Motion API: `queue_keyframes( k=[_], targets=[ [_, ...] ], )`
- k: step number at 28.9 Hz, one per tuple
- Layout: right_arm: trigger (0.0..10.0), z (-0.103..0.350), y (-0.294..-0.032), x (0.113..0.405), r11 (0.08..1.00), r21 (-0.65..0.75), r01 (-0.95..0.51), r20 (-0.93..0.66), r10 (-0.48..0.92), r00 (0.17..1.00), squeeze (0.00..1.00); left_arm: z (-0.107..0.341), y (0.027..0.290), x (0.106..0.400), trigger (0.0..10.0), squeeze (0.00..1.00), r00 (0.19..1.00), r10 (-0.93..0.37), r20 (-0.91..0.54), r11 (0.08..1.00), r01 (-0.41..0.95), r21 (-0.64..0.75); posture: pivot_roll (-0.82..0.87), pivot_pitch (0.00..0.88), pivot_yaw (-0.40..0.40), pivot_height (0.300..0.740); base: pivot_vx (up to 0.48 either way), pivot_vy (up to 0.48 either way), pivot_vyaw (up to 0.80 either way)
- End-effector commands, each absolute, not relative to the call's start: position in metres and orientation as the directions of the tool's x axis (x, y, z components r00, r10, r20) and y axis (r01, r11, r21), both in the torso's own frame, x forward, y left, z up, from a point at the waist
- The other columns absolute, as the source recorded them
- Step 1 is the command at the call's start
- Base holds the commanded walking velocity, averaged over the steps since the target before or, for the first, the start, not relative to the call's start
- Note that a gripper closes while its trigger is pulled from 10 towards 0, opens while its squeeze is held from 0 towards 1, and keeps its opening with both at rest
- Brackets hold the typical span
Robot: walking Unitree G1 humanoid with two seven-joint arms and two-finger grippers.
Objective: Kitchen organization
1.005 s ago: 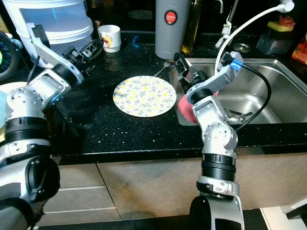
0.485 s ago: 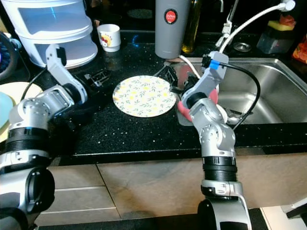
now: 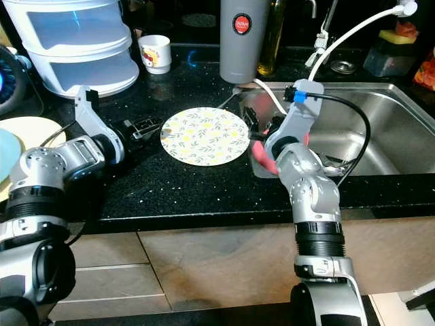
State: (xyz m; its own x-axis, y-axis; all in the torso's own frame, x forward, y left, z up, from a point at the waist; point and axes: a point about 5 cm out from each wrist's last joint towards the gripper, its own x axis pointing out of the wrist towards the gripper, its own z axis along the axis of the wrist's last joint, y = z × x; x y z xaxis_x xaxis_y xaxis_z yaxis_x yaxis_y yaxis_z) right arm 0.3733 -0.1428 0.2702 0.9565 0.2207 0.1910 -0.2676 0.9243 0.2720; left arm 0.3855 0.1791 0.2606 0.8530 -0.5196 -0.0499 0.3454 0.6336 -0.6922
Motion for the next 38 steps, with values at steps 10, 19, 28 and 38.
queue_keyframes(
  k=[10,19,28,38],
  targets=[
    [10.0,0.250,-0.131,0.372,0.920,0.257,-0.297,0.089,0.283,0.955,0.00,0.246,0.151,0.387,9.8,0.00,0.784,-0.618,-0.063,0.509,0.338,-0.792,0.02,0.150,-0.003,0.740,0.000,0.000,0.00],
    [10.0,0.248,-0.127,0.370,0.912,0.267,-0.311,0.072,0.303,0.950,0.00,0.235,0.134,0.385,6.1,0.00,0.740,-0.667,-0.090,0.493,0.347,-0.798,0.02,0.156,0.003,0.740,0.000,0.000,0.00],
    [10.0,0.248,-0.125,0.369,0.897,0.301,-0.323,0.074,0.315,0.946,0.00,0.244,0.137,0.386,0.0,0.00,0.745,-0.666,-0.031,0.454,0.372,-0.809,0.03,0.159,0.003,0.740,0.000,0.000,0.00],
    [10.0,0.252,-0.124,0.368,0.878,0.344,-0.333,0.095,0.321,0.942,0.00,0.273,0.144,0.389,0.0,0.00,0.762,-0.628,0.157,0.342,0.452,-0.824,0.03,0.161,0.002,0.740,0.000,0.000,0.00]
  ],
)
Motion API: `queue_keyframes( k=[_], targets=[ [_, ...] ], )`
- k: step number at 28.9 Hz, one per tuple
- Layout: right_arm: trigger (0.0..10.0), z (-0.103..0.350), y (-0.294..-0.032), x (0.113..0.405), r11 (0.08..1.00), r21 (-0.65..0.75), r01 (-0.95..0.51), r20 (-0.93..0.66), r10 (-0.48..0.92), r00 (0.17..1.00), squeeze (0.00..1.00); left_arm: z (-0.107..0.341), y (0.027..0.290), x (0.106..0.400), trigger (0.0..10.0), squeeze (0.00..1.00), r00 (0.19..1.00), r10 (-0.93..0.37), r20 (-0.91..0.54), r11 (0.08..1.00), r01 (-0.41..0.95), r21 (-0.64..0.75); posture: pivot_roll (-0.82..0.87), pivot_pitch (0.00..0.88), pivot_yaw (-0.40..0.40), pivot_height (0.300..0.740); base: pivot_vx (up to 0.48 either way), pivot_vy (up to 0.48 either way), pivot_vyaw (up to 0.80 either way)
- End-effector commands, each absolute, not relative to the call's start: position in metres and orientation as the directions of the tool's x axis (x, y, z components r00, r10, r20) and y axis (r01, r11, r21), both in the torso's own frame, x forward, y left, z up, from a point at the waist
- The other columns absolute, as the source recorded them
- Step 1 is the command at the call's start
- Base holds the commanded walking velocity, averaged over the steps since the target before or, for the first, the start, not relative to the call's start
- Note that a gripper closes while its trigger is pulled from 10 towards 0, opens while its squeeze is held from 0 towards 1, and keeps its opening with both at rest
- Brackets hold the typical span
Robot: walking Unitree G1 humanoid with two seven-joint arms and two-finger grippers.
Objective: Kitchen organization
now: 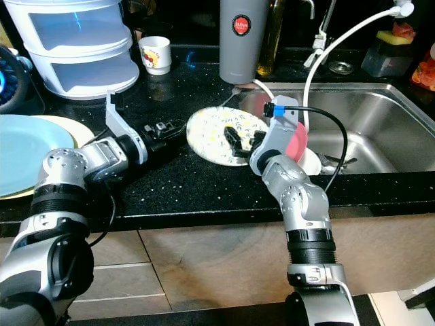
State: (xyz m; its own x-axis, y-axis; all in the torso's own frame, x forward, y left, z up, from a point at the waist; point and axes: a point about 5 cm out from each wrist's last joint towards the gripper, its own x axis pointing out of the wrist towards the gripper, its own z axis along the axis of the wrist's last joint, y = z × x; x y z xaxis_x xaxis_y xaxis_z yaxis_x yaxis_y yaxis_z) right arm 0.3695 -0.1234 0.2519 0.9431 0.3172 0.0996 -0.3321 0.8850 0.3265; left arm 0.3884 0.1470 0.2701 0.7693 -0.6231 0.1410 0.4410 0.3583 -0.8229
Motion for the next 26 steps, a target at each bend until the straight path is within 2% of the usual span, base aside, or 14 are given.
queue_keyframes(
  k=[1,3,7,8,11,12,13,14,26],
  targets=[
    [10.0,0.254,-0.125,0.368,0.874,0.351,-0.336,0.104,0.320,0.942,0.00,0.277,0.147,0.389,0.0,0.00,0.769,-0.612,0.185,0.347,0.471,-0.811,0.03,0.161,0.002,0.740,0.000,0.000,0.00],
    [10.0,0.256,-0.125,0.369,0.869,0.359,-0.340,0.117,0.320,0.940,0.00,0.280,0.152,0.389,0.0,0.00,0.777,-0.596,0.201,0.344,0.473,-0.811,0.03,0.162,0.001,0.740,0.000,0.000,0.00],
    [10.0,0.263,-0.128,0.369,0.860,0.374,-0.347,0.146,0.315,0.938,0.00,0.268,0.153,0.385,0.0,0.00,0.769,-0.634,0.082,0.465,0.463,-0.754,0.03,0.162,-0.001,0.740,0.000,0.000,0.00],
    [10.0,0.263,-0.128,0.369,0.860,0.374,-0.347,0.146,0.315,0.938,0.00,0.268,0.153,0.385,0.0,0.00,0.769,-0.634,0.082,0.465,0.463,-0.754,0.03,0.162,-0.001,0.740,0.000,0.000,0.00],
    [10.0,0.264,-0.129,0.369,0.863,0.370,-0.345,0.154,0.309,0.938,0.00,0.257,0.150,0.385,0.0,0.00,0.776,-0.630,-0.011,0.608,0.486,-0.628,0.03,0.162,-0.002,0.740,0.000,0.000,0.00],
    [10.0,0.266,-0.129,0.369,0.862,0.369,-0.346,0.161,0.307,0.938,0.00,0.258,0.150,0.387,10.0,0.00,0.802,-0.597,-0.002,0.682,0.507,-0.527,0.03,0.162,-0.002,0.740,0.000,0.000,0.00],
    [10.0,0.267,-0.130,0.369,0.860,0.372,-0.349,0.171,0.306,0.936,0.00,0.262,0.150,0.388,10.0,0.00,0.819,-0.572,0.036,0.721,0.524,-0.454,0.03,0.162,-0.002,0.740,0.000,0.000,0.00],
    [10.0,0.269,-0.130,0.369,0.858,0.374,-0.352,0.177,0.306,0.935,0.00,0.266,0.150,0.389,10.0,1.00,0.827,-0.558,0.065,0.742,0.532,-0.409,0.03,0.162,-0.002,0.740,0.000,0.000,0.00],
    [10.0,0.276,-0.130,0.368,0.841,0.393,-0.373,0.213,0.311,0.926,0.00,0.289,0.140,0.384,10.0,1.00,0.775,-0.594,0.216,0.681,0.627,-0.379,0.02,0.161,-0.002,0.740,0.000,0.000,0.00]
  ],
)
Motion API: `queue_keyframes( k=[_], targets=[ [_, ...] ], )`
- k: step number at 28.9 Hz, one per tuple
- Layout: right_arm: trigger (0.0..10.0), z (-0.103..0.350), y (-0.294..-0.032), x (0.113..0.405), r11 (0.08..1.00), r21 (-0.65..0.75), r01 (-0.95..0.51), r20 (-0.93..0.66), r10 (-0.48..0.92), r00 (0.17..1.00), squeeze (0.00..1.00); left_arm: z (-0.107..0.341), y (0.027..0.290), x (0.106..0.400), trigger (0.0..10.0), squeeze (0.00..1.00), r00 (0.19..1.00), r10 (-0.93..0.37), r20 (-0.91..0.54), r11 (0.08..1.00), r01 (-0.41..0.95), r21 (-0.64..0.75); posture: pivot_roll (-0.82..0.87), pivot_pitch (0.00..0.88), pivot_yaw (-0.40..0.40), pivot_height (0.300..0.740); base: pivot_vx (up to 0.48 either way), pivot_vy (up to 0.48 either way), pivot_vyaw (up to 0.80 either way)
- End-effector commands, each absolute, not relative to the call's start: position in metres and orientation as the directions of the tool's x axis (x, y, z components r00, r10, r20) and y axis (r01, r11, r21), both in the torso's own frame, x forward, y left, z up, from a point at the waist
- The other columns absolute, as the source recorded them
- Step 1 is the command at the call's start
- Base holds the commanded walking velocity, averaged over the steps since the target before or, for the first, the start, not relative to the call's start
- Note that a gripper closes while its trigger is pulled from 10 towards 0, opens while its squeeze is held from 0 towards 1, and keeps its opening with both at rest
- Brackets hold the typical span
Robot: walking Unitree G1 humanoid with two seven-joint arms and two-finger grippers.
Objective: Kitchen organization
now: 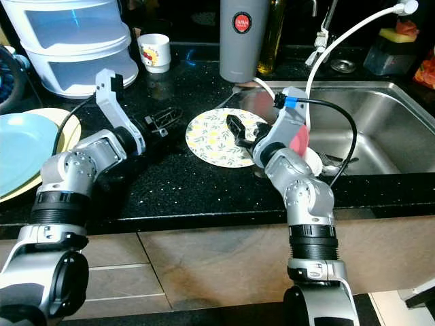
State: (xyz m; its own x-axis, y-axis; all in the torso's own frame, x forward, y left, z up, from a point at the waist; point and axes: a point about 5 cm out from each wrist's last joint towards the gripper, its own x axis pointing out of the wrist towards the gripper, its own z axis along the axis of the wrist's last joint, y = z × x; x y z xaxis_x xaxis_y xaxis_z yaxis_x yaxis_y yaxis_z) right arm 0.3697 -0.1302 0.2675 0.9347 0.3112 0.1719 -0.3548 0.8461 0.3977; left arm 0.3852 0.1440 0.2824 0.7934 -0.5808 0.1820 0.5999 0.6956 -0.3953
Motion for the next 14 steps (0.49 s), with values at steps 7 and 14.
queue_keyframes(
  k=[7,14],
  targets=[
    [10.0,0.277,-0.131,0.369,0.842,0.391,-0.373,0.223,0.307,0.925,0.00,0.294,0.136,0.384,10.0,0.00,0.769,-0.588,0.249,0.723,0.638,-0.264,0.02,0.160,-0.003,0.740,0.000,0.000,0.00],
    [10.0,0.281,-0.132,0.368,0.840,0.393,-0.375,0.238,0.301,0.923,0.00,0.316,0.113,0.364,10.0,0.00,0.543,-0.684,0.488,0.326,0.825,-0.461,0.02,0.155,0.002,0.740,0.000,0.000,0.00]
  ],
)
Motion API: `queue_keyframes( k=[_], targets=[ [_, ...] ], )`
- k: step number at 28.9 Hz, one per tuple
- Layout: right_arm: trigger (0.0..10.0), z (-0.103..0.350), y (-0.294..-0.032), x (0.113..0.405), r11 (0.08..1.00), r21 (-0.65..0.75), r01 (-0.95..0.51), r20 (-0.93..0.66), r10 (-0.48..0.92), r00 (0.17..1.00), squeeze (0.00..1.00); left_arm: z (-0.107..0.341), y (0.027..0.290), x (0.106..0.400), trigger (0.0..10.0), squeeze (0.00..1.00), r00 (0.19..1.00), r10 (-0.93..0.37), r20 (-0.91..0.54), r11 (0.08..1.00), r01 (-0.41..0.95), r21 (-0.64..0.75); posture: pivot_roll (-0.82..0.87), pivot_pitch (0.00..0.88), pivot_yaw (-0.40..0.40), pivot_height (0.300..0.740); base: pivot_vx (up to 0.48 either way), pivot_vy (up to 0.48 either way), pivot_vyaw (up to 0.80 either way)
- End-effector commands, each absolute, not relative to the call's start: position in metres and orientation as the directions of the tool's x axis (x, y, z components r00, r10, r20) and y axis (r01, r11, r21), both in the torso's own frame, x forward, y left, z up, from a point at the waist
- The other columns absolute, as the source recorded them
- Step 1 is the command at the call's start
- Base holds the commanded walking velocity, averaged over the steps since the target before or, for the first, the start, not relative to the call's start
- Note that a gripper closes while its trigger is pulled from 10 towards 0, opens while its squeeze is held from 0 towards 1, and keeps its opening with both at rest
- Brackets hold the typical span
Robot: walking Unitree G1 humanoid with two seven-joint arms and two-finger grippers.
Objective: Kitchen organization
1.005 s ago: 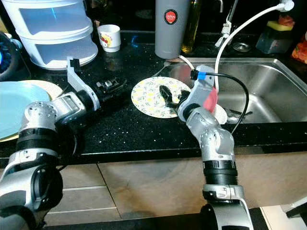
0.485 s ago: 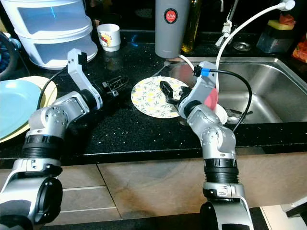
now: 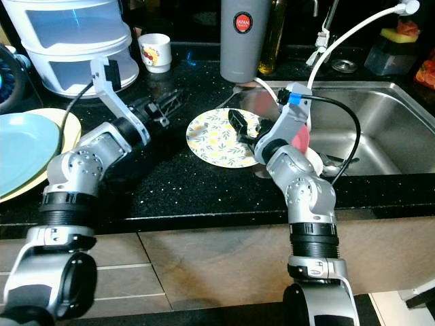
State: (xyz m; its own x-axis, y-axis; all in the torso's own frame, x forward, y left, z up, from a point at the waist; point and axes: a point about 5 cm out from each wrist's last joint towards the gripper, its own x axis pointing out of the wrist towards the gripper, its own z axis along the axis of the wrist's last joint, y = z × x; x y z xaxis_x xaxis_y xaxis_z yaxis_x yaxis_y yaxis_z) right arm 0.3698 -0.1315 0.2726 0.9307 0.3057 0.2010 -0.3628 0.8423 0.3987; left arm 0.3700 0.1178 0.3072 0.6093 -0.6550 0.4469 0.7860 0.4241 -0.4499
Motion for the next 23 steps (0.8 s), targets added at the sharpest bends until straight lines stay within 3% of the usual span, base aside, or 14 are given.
queue_keyframes(
  k=[1,3,5,8,12,23],
  targets=[
    [10.0,0.281,-0.132,0.368,0.840,0.392,-0.375,0.239,0.301,0.923,0.00,0.313,0.110,0.363,10.0,0.00,0.525,-0.699,0.486,0.285,0.828,-0.483,0.02,0.155,0.002,0.740,0.000,0.000,0.00],
    [10.0,0.281,-0.132,0.368,0.840,0.391,-0.376,0.241,0.301,0.923,0.00,0.305,0.107,0.364,10.0,0.00,0.521,-0.720,0.457,0.253,0.812,-0.526,0.02,0.152,0.004,0.740,0.000,0.000,0.00],
    [10.0,0.281,-0.131,0.367,0.841,0.388,-0.377,0.242,0.301,0.922,0.00,0.296,0.107,0.367,10.0,0.00,0.557,-0.727,0.402,0.283,0.776,-0.563,0.02,0.151,0.005,0.740,0.000,0.000,0.00],
    [10.0,0.281,-0.131,0.367,0.840,0.388,-0.379,0.245,0.302,0.921,0.00,0.274,0.115,0.379,10.0,0.00,0.682,-0.685,0.258,0.410,0.653,-0.637,0.02,0.148,0.005,0.740,0.000,0.000,0.00],
    [10.0,0.281,-0.131,0.366,0.839,0.388,-0.382,0.246,0.305,0.920,0.00,0.252,0.128,0.388,10.0,0.00,0.796,-0.603,0.054,0.594,0.493,-0.635,0.02,0.146,0.004,0.740,0.000,0.000,0.00],
    [10.0,0.281,-0.133,0.367,0.853,0.369,-0.369,0.240,0.297,0.924,0.00,0.249,0.141,0.394,10.0,0.00,0.842,-0.538,-0.044,0.660,0.388,-0.643,0.02,0.146,0.007,0.740,0.000,0.000,0.00]
  ],
)
